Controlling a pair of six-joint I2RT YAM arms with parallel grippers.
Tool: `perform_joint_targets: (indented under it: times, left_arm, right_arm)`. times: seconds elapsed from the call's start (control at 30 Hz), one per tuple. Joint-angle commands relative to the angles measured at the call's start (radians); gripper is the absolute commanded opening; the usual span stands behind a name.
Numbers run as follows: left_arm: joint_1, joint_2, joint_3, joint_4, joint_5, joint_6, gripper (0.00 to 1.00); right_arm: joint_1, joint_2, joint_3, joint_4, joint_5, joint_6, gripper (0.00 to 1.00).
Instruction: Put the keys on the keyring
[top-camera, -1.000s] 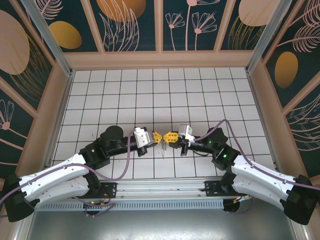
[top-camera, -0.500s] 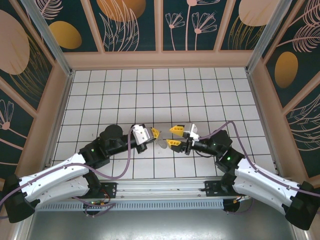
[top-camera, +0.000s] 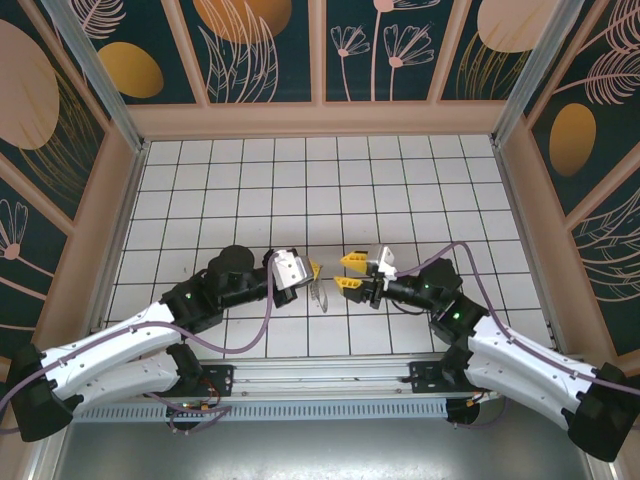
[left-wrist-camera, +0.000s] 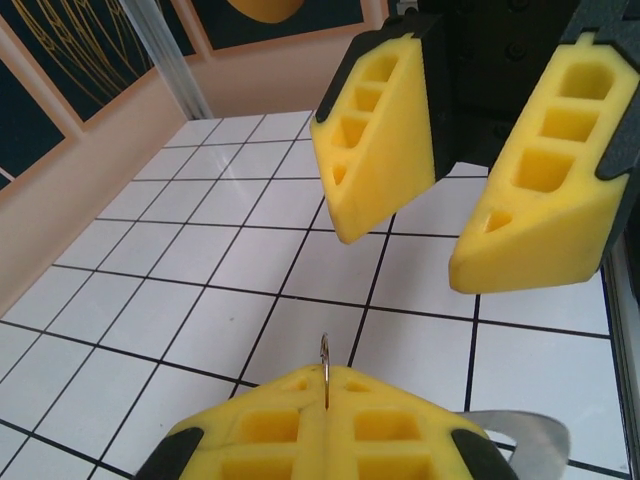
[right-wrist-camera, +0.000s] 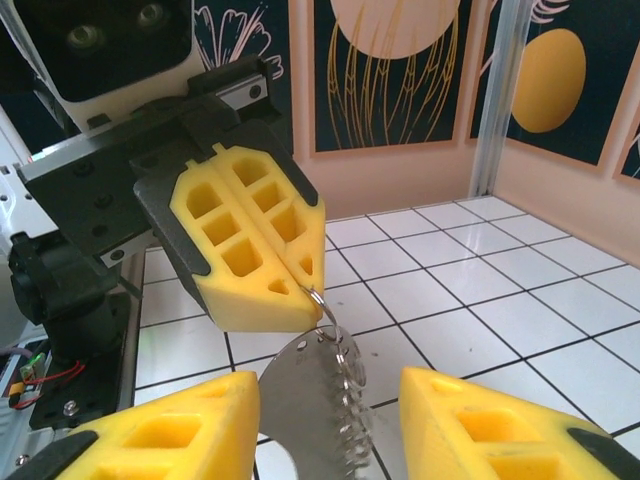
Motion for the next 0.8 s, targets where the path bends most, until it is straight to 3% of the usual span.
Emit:
perform_joint_targets:
  times: [0.0,0.77]
  left_arm:
    - [0.004,0.007,0.038,-0.002,0.022,0.016,0.0]
    - [0.004,0.038,0.065,-0.041,0.105,0.012,0.0]
  right_arm:
    - [-0.003,0.026,0.013,0.019,-0.035,-0.027,0.39]
    - [0.01,0.153,0.086,0.065,-0.118,-0.078,0.21]
